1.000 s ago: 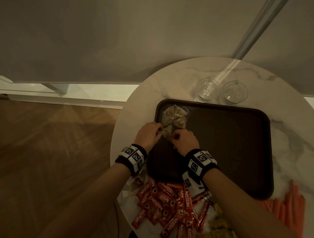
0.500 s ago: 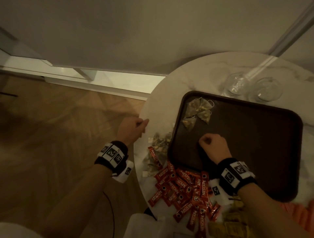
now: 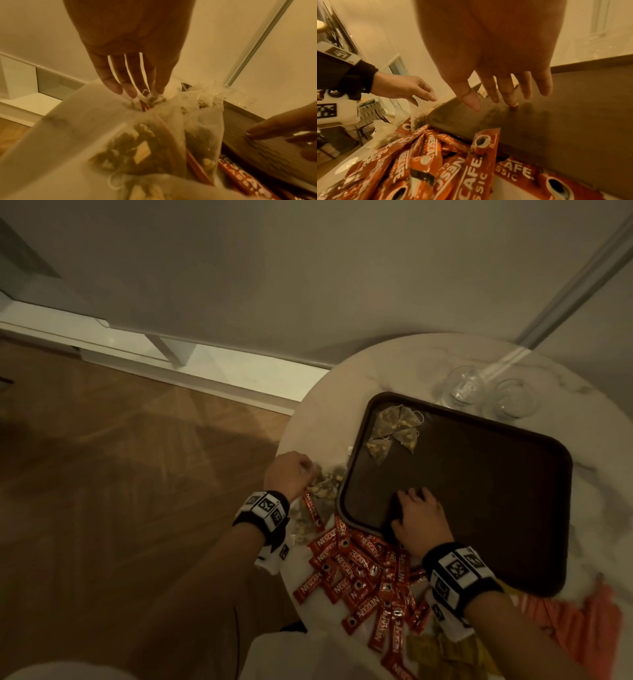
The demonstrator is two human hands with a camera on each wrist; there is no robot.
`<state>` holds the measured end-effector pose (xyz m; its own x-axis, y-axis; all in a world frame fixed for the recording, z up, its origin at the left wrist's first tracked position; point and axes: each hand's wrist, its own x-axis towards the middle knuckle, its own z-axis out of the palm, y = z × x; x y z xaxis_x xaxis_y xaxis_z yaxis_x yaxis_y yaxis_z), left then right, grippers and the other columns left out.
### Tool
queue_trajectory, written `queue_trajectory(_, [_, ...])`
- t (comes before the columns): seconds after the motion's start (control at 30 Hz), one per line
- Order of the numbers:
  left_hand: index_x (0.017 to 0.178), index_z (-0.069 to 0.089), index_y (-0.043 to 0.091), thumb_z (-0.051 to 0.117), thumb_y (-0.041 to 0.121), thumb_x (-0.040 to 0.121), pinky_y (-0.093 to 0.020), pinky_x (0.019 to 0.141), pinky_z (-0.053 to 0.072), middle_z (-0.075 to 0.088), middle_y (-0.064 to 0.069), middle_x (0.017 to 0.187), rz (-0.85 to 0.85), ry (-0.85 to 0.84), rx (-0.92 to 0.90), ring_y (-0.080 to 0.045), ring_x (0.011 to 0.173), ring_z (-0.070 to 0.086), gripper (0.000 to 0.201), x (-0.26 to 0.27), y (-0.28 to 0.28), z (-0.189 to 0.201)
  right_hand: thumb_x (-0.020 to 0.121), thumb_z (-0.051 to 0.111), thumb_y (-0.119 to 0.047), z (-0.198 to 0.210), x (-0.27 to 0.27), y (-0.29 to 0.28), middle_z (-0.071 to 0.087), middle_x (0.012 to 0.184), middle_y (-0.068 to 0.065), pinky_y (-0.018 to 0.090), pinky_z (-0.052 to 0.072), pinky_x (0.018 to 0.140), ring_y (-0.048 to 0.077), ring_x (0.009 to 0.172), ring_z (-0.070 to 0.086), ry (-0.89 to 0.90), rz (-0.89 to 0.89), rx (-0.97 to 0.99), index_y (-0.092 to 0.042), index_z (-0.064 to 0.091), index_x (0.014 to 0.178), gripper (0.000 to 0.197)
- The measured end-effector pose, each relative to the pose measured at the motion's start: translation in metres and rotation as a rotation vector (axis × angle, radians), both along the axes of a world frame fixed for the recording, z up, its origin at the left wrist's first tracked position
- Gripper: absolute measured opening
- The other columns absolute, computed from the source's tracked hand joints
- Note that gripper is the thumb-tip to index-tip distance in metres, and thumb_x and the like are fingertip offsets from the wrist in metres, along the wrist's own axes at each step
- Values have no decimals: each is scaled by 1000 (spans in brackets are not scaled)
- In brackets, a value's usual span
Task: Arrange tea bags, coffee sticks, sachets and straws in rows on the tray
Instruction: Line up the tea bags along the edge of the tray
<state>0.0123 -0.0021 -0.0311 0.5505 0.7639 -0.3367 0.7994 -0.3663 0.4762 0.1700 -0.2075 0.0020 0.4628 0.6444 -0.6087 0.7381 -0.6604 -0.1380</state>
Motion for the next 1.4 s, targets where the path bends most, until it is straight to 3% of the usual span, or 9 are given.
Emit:
queue_trajectory(0.17, [84,71,22,61,34,92,-25,70,47,70,6,86,141,-179,-54,-10,77,63,18,-7,5,15,95,53,-31,7,2,10,39,150,11,49,25,117,33,145,19,46,-81,1,-15,34,147,57])
queue_trajectory(0.33, [88,72,11,62,17,93,-24,70,48,71,-3,83,226,-443,-264,-10,72,62,13,-10,6,49,93,56,-27,21,-4,12,56,129,11,43,49,98,27,118,53,149,-152,116,-16,50,133,42])
queue_trajectory(0.43, [86,71,19,58,19,96,-19,61,46,70,5,79,251,-538,-364,-2,66,62,16,-9,-2,70,93,59,-19,28,-16,7,53,136,8,33,44,103,22,123,52,274,-236,268,-16,48,137,46])
queue_trajectory(0.53, [83,72,24,56,25,97,-22,61,46,70,8,76,190,-593,-390,-6,73,64,21,-4,-17,89,91,61,-12,41,-23,9,50,143,4,24,40,101,17,129,49,421,-369,515,-17,43,144,57])
queue_trajectory(0.67, [83,73,22,56,27,97,-23,61,47,72,-3,81,29,-652,-425,-10,75,63,23,10,-38,111,86,67,-16,61,-25,26,47,140,-6,29,44,98,13,123,51,651,-490,687,-27,39,145,66])
queue_trajectory(0.73, [79,72,20,55,24,98,-24,59,46,69,-6,78,-7,-691,-511,-14,73,61,25,19,-46,122,86,67,-20,67,-26,30,59,129,-5,34,47,99,12,114,58,706,-410,688,-23,52,135,52])
queue_trajectory(0.87, [81,71,17,52,21,99,-21,53,45,65,-1,73,54,-766,-586,-12,67,58,27,32,-52,136,93,61,-18,73,-29,25,70,100,-7,26,49,83,5,92,65,717,-375,673,-16,69,108,17])
queue_trajectory(1.13, [93,69,14,48,12,99,-19,50,45,69,4,71,182,-798,-733,-9,63,61,22,40,-55,141,88,65,-3,79,-26,-12,73,85,7,24,53,68,12,69,66,1024,-616,718,-9,67,96,10])
queue_trajectory(1.4, [109,67,10,48,7,97,-21,54,47,70,2,80,198,-805,-882,-7,63,62,22,38,-62,135,84,69,0,94,-17,-26,71,72,2,21,52,58,10,56,63,960,-804,893,-1,68,94,10])
